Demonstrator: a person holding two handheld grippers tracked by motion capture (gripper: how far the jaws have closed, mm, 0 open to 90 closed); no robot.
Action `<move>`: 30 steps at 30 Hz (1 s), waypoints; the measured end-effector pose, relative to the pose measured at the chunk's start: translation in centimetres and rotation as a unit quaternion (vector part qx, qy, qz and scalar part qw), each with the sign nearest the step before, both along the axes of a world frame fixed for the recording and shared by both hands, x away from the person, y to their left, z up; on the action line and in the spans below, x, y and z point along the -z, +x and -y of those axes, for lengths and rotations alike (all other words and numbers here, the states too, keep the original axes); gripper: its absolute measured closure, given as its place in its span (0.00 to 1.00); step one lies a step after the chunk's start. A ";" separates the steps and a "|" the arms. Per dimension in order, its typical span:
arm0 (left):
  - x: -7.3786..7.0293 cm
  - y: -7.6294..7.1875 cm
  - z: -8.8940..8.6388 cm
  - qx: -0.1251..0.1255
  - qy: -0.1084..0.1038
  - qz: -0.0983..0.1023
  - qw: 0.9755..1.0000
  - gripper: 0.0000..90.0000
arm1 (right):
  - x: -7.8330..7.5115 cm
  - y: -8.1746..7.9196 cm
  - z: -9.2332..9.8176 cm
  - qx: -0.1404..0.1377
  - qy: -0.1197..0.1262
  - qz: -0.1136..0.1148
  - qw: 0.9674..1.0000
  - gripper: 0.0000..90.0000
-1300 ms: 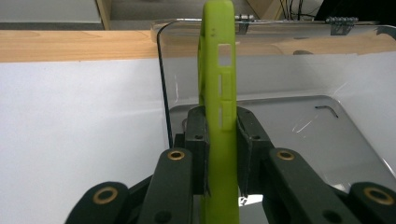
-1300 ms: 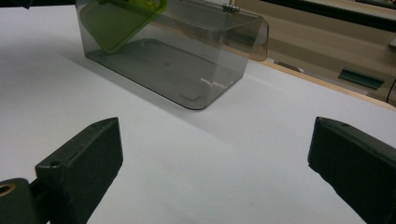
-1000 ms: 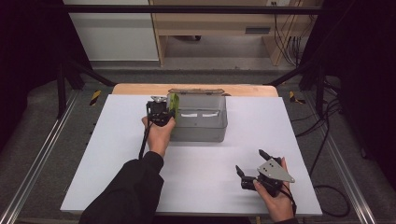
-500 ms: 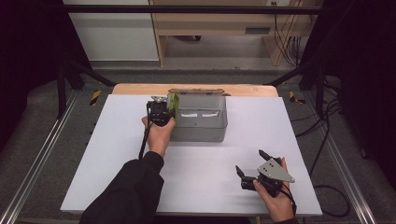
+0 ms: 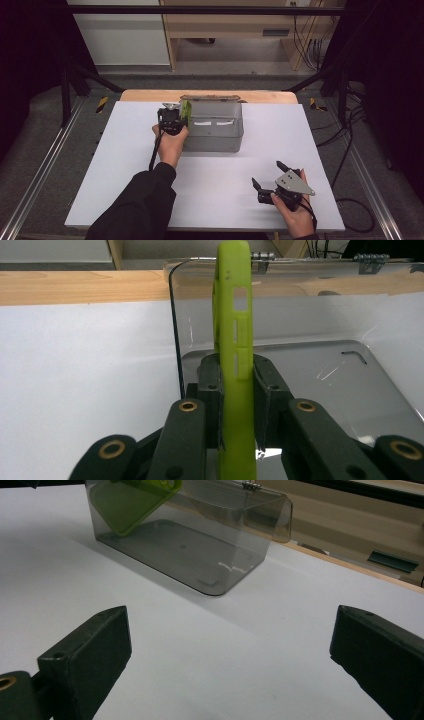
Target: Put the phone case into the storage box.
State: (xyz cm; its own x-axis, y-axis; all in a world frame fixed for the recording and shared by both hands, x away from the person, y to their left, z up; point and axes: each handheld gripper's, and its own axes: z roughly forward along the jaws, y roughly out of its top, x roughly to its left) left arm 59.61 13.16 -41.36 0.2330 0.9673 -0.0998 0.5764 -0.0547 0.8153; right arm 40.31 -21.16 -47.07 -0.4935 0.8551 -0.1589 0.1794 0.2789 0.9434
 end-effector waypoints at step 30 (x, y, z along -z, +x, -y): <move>0.1 0.1 0.2 -0.003 0.005 0.000 1.000 0.85 | -0.1 0.0 0.0 -0.001 0.001 0.000 1.000 0.04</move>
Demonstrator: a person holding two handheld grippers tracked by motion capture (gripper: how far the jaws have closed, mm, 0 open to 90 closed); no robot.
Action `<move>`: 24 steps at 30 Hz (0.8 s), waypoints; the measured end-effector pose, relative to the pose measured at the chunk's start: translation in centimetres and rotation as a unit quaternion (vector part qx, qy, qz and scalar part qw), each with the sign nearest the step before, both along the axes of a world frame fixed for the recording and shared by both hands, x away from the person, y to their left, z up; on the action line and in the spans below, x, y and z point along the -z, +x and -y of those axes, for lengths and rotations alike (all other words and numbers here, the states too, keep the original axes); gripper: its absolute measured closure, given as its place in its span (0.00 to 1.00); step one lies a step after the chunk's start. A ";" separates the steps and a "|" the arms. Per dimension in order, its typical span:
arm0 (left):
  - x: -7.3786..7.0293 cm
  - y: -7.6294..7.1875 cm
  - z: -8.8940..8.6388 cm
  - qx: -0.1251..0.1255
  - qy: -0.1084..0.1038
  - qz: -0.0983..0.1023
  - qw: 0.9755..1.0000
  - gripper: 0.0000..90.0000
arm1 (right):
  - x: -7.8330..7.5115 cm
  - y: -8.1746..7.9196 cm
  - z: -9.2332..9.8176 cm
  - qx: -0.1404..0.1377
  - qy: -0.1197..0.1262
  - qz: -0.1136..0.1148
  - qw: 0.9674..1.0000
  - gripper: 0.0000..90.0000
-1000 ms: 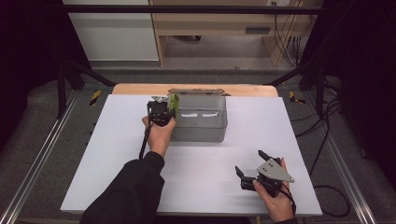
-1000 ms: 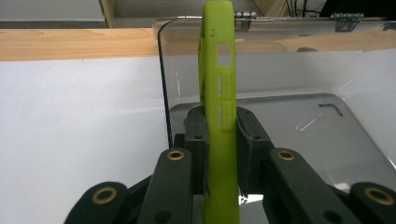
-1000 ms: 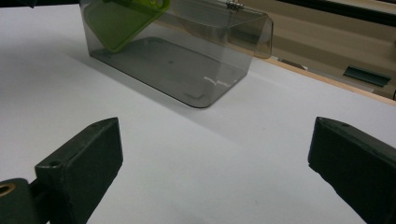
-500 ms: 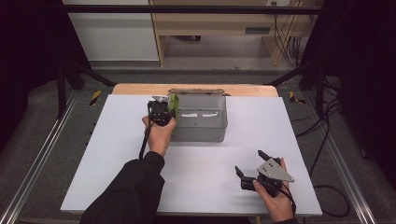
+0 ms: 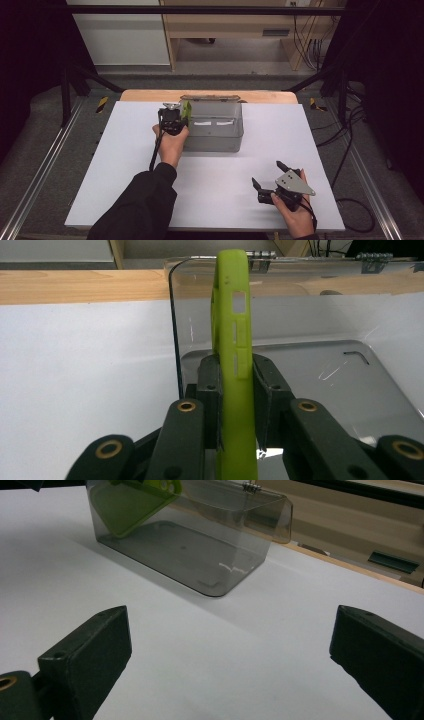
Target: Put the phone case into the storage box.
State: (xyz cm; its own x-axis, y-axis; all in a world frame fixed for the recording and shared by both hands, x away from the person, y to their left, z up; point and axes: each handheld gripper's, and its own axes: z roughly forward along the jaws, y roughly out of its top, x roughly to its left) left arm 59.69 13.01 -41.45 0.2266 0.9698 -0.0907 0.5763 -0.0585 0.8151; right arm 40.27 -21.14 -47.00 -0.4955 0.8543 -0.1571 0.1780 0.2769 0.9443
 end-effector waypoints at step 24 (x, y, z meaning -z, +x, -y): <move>0.0 0.2 0.4 0.005 0.018 0.010 1.000 0.79 | -0.1 0.0 0.1 0.000 0.003 0.003 1.000 0.04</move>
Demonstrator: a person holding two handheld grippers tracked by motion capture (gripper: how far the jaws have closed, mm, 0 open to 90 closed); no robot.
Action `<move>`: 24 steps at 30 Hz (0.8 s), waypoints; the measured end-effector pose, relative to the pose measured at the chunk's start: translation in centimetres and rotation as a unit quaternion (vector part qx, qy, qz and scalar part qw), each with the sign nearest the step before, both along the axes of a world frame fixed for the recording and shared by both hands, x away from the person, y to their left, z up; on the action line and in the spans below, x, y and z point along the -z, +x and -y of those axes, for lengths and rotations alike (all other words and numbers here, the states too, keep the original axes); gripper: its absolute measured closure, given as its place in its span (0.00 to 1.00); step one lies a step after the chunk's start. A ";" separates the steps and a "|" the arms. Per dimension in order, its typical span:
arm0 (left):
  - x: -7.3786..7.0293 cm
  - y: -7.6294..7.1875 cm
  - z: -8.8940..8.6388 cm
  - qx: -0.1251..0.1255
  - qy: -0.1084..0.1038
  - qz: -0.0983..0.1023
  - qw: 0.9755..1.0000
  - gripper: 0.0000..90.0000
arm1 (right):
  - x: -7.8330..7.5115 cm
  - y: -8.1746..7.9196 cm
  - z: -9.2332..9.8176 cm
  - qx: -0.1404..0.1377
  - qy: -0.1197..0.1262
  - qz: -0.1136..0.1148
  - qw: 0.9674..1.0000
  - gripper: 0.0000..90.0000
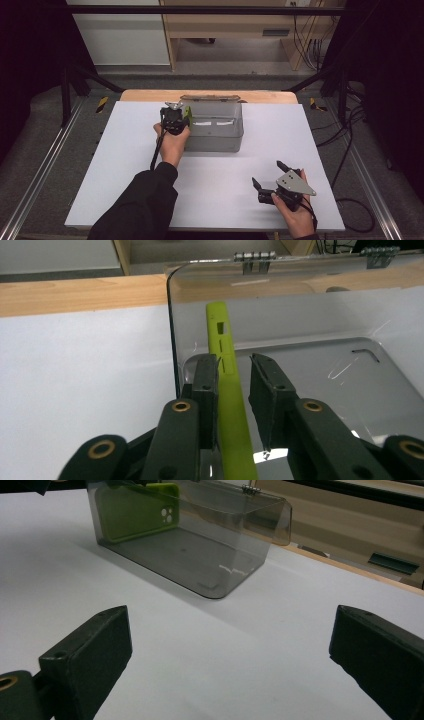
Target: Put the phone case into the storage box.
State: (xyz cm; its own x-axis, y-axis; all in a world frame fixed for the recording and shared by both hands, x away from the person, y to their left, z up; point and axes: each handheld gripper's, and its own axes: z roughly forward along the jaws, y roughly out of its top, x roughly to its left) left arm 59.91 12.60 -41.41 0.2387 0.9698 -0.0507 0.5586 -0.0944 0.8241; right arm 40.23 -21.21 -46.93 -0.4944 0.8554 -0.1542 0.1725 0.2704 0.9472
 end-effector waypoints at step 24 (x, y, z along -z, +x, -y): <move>-1.3 -0.8 0.4 0.051 0.018 0.092 0.994 0.55 | -0.1 0.0 0.0 -0.001 0.000 0.006 1.000 0.04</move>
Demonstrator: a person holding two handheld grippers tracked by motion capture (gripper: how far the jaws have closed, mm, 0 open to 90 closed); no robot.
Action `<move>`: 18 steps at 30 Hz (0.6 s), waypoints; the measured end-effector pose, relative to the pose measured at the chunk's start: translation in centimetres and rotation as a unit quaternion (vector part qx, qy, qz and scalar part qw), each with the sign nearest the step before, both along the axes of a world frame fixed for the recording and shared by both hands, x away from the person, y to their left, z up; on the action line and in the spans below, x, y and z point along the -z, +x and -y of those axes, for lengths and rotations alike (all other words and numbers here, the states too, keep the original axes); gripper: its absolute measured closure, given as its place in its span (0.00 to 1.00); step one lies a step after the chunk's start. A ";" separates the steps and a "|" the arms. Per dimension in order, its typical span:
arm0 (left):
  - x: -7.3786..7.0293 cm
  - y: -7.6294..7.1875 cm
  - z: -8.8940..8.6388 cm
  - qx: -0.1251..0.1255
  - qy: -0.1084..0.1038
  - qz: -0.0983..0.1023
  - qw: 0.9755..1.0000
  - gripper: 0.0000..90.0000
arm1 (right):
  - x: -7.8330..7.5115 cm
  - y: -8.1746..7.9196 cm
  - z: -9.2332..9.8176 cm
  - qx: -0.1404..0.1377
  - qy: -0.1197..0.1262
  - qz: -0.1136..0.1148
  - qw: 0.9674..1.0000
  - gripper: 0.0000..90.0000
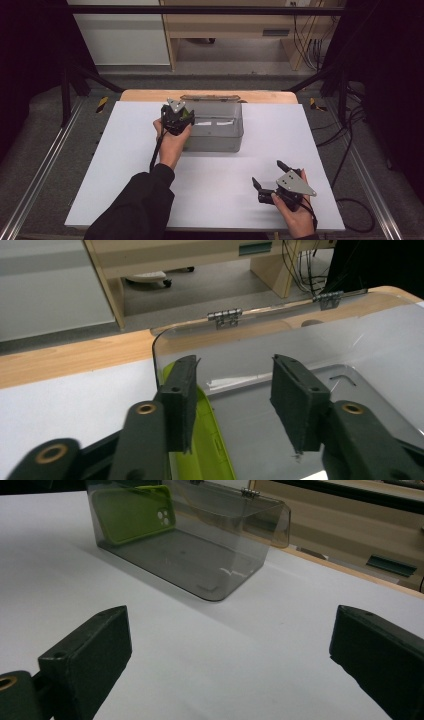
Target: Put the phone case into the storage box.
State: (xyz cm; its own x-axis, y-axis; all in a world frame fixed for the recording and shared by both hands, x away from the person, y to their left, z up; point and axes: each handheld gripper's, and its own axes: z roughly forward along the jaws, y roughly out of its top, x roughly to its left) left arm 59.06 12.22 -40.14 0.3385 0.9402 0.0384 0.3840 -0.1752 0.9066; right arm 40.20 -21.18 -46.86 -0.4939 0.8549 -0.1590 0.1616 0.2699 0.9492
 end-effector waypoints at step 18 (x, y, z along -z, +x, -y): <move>0.0 -0.1 0.4 0.020 0.005 0.019 1.000 0.40 | 0.0 0.0 0.0 -0.001 0.000 -0.002 1.000 0.04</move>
State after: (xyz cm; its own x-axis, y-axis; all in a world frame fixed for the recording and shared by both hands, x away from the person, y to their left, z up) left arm 59.01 11.79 -40.12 0.3731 0.9257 0.0619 0.3415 -0.1991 0.9186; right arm 40.20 -21.18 -46.88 -0.4954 0.8543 -0.1575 0.1645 0.2703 0.9486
